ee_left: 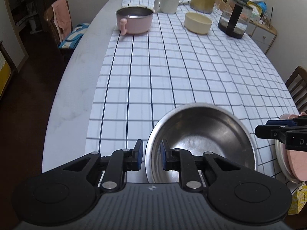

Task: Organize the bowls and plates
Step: 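Lower the steel bowl onto the table beside the plates and open both grippers, then move both grippers to the rim of the pink-handled steel pot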

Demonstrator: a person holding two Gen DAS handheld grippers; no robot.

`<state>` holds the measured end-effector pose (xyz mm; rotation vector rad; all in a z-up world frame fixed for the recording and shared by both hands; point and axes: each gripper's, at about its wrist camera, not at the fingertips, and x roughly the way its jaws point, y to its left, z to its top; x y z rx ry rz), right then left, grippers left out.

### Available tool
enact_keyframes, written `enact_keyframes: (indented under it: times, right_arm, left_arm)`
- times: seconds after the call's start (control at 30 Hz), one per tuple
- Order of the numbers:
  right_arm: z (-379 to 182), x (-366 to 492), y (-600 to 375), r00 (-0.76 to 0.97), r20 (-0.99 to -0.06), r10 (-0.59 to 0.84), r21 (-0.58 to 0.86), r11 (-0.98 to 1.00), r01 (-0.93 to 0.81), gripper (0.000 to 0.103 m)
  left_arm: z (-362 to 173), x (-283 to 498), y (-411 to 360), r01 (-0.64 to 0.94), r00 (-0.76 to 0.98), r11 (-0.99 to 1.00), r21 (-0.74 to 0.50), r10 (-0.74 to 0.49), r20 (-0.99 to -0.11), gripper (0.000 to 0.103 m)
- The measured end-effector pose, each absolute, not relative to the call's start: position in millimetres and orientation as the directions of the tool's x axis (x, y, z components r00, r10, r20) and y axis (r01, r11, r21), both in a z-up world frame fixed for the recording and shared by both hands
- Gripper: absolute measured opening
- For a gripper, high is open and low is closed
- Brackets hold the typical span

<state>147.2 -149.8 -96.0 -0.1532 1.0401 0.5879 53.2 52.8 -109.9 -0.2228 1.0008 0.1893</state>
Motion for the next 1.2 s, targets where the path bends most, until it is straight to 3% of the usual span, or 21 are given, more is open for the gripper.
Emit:
enact_keyframes:
  times: [0.2,0.33,0.63,0.8,1.0,1.2]
  right_arm:
    - [-76.5,153.2,-142.5,0.394,-0.829,0.397,0.14,0.829,-0.542,0.04]
    - [-64.0,159.8,-136.6,0.413,-0.814,0.407,0.13,0.822,-0.555,0.041]
    - [-31.7,189.7,-116.0,0.469,-0.769,0.435,0.102,0.807,-0.581,0.054]
    - [-17.1,215.9,-102.9,0.486,-0.749,0.45,0.094,0.799,-0.594,0.062]
    - [-7.9,250.0,-86.3,0.495,-0.736,0.463,0.088,0.789,-0.608,0.068]
    - [-3.0,282.3,-65.9,0.496,-0.725,0.477,0.08,0.774,-0.628,0.084]
  left_arm:
    - [-87.3,62.7,57.1,-0.247,0.575,0.962,-0.112,0.052,-0.816,0.019]
    - [-74.3,71.8,62.2,-0.248,0.603,0.962,-0.116,0.06,-0.795,0.026]
    - [-49.9,103.3,81.8,-0.266,0.642,0.96,-0.089,0.107,-0.759,0.029]
    - [-37.1,124.9,90.2,-0.283,0.677,0.957,-0.065,0.151,-0.721,0.059]
    - [-30.2,157.7,103.9,-0.304,0.682,0.951,-0.063,0.171,-0.712,0.06]
    - [-26.0,192.0,119.6,-0.337,0.68,0.94,-0.043,0.212,-0.702,0.075]
